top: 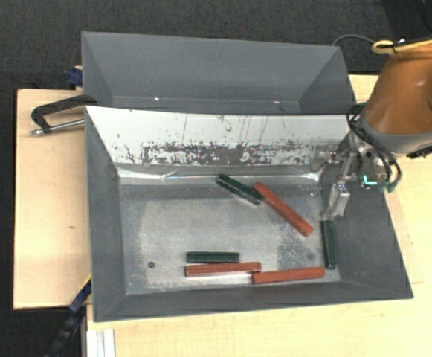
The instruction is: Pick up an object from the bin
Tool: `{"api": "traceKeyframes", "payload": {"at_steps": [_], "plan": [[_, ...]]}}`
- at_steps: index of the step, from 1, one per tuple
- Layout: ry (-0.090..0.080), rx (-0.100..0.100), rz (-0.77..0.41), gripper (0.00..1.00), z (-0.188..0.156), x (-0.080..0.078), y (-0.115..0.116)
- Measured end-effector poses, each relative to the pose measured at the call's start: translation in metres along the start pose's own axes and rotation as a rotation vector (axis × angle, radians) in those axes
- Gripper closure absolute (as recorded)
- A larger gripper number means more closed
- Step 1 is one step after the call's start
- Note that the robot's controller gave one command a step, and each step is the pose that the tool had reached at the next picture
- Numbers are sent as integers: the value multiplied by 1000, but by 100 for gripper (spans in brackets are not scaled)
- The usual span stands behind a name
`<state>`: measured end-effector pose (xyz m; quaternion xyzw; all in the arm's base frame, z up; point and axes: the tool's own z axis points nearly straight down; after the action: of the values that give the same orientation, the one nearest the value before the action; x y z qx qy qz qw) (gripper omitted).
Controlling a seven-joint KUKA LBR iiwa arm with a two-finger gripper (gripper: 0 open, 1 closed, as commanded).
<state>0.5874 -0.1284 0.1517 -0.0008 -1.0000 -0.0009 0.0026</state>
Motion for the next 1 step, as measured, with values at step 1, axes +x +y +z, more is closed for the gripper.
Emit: {"api": "traceKeyframes", "payload": {"at_steps": [1], "plan": [[-8,1,-2,0,-4,-2,0]]}}
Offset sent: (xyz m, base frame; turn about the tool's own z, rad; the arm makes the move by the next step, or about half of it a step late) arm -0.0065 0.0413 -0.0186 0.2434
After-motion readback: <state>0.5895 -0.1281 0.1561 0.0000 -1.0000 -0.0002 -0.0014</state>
